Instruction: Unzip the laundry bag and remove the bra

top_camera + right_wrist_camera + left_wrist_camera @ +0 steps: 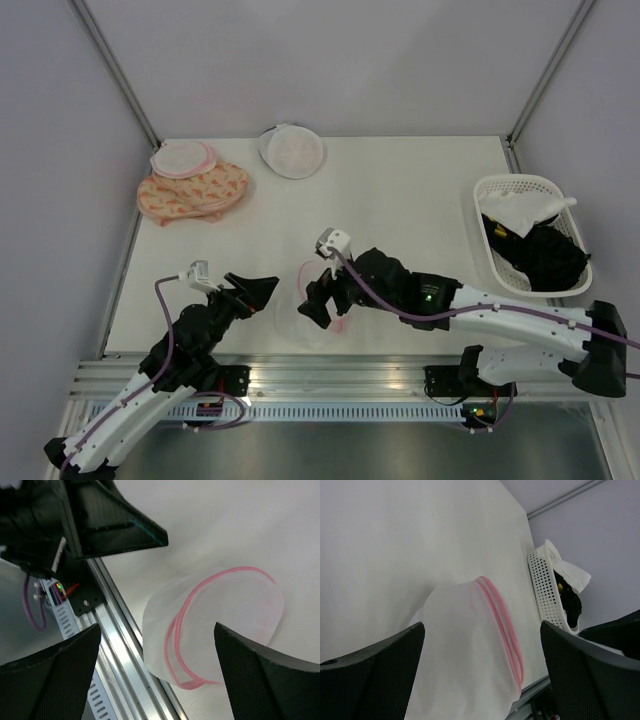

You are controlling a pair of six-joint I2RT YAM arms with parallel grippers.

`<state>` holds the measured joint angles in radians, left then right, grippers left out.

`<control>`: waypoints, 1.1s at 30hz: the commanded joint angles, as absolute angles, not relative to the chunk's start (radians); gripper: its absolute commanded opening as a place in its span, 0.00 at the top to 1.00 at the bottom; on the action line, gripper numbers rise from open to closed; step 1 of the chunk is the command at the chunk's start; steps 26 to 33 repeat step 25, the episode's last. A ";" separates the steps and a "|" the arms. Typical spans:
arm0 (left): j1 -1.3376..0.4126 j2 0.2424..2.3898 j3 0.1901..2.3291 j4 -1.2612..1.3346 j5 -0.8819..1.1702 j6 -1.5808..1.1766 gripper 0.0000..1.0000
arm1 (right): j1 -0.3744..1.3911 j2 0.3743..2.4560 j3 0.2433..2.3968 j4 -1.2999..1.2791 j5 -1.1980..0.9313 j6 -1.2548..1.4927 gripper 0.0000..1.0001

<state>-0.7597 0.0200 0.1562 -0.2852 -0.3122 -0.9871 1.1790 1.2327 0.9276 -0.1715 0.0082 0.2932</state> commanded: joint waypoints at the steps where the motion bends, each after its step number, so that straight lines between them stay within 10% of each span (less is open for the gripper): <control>1: -0.764 0.009 0.146 -0.258 -0.275 -0.976 0.00 | 1.180 1.050 0.930 -0.192 0.165 0.340 0.02; 11: -0.764 0.288 0.320 -0.209 -0.114 -0.812 0.00 | 1.178 0.844 0.911 -0.572 0.581 0.544 0.02; 33: -0.764 0.580 0.491 -0.293 -0.052 -0.709 0.00 | 1.178 0.606 0.792 -0.552 0.482 0.575 0.02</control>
